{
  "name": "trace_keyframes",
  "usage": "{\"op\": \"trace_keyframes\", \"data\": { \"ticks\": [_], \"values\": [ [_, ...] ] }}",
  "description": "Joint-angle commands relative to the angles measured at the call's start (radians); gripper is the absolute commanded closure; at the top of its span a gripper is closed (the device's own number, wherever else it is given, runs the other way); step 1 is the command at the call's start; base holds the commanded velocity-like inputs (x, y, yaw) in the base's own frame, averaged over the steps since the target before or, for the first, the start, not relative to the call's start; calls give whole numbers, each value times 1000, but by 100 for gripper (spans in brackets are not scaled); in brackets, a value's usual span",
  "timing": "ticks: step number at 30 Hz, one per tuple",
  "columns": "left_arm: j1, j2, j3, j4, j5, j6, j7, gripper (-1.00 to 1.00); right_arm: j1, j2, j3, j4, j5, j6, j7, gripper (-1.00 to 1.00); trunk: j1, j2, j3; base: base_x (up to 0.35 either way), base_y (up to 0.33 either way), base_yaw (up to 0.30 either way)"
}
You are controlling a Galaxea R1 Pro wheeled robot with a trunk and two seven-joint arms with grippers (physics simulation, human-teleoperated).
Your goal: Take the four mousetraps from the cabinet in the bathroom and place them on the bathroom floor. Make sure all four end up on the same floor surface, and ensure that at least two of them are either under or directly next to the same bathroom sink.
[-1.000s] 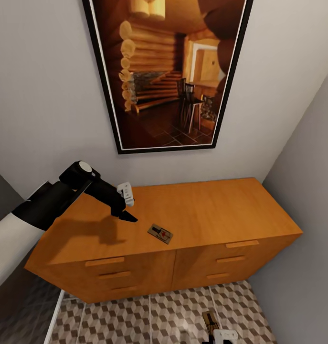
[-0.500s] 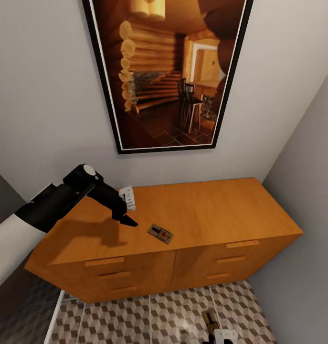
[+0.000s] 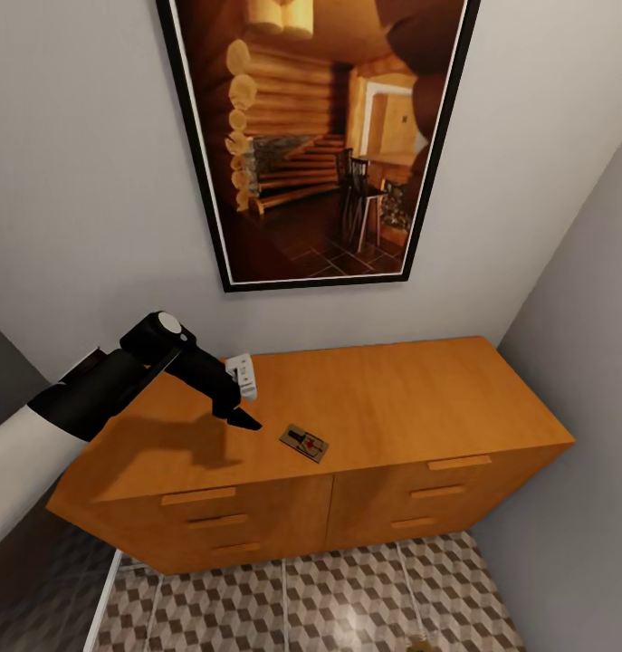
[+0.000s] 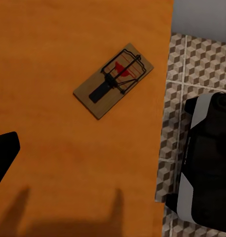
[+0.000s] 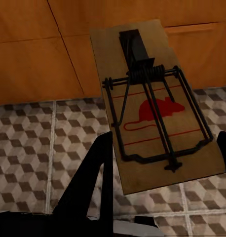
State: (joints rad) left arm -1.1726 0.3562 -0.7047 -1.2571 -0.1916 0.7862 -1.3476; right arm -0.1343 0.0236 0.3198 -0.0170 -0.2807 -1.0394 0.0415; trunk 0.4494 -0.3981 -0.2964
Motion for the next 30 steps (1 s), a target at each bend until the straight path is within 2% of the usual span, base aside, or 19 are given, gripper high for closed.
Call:
{"op": "trace_keyframes", "data": {
  "ticks": [1, 9, 19, 30],
  "values": [
    [-1, 0, -1, -1, -6, 10, -7, -100, 3, 1, 5, 0, -12, -4, 6, 100, 1, -2, -2, 0, 0, 0],
    [-1, 0, -1, -5, -7, 10, -7, -100, 18, 4, 4, -4, -16, 71, 8, 100, 1, -2, -2, 0, 0, 0],
    [0, 0, -1, -3, -6, 10, -7, -100, 21, 4, 2, -5, -18, 83, 8, 100, 1, -2, -3, 0, 0, 0],
    [-1, 0, -2, -3, -6, 10, -7, -100, 21, 4, 2, -6, -18, 84, 9, 100, 1, -2, -19, 0, 0, 0]
  ]
}}
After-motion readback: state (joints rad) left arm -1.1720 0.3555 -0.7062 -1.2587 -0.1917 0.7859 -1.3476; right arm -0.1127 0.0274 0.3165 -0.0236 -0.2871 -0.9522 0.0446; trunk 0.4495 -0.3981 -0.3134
